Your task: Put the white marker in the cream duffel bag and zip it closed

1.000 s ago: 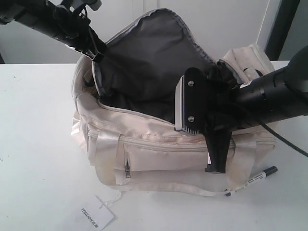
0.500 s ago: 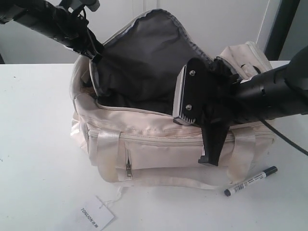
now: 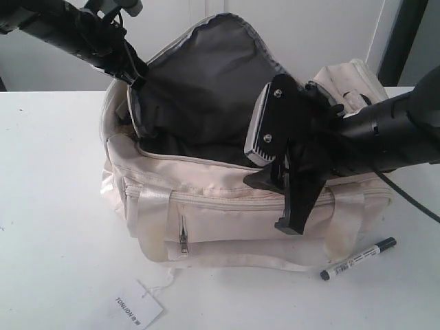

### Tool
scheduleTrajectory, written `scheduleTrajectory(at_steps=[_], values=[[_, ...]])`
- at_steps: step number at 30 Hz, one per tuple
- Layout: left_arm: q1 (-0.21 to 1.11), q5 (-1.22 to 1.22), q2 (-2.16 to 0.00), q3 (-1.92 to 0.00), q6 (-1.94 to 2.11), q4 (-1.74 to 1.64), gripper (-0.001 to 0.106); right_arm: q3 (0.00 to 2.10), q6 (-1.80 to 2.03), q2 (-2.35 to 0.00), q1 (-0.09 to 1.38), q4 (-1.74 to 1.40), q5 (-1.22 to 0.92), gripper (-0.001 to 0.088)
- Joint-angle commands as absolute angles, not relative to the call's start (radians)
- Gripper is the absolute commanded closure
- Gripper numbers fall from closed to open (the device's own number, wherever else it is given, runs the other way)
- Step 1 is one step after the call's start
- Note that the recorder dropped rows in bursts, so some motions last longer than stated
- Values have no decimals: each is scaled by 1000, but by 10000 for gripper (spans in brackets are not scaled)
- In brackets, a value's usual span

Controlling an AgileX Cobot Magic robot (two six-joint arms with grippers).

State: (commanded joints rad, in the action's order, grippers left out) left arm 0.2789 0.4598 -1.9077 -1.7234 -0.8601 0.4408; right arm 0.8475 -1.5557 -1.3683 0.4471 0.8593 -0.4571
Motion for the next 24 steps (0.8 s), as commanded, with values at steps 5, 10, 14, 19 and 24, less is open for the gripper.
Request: scheduleTrajectory(at_steps=[5, 10, 14, 19, 24], values=[[279, 460, -1908, -1723, -860, 441, 1053, 848, -1447, -1314, 447, 859, -457, 470], [279, 460, -1908, -1723, -860, 441, 1053, 848, -1247, -1233, 447, 859, -485, 470], [279, 460, -1908, -1723, -860, 441, 1053, 848, -1121, -1165, 447, 857, -565, 472], [279, 460, -1908, -1723, -860, 441, 1053, 848, -973, -1107, 447, 826, -687, 477], [279, 460, -1908, -1723, -860, 441, 1053, 848, -831, -1085, 447, 755, -797, 532]])
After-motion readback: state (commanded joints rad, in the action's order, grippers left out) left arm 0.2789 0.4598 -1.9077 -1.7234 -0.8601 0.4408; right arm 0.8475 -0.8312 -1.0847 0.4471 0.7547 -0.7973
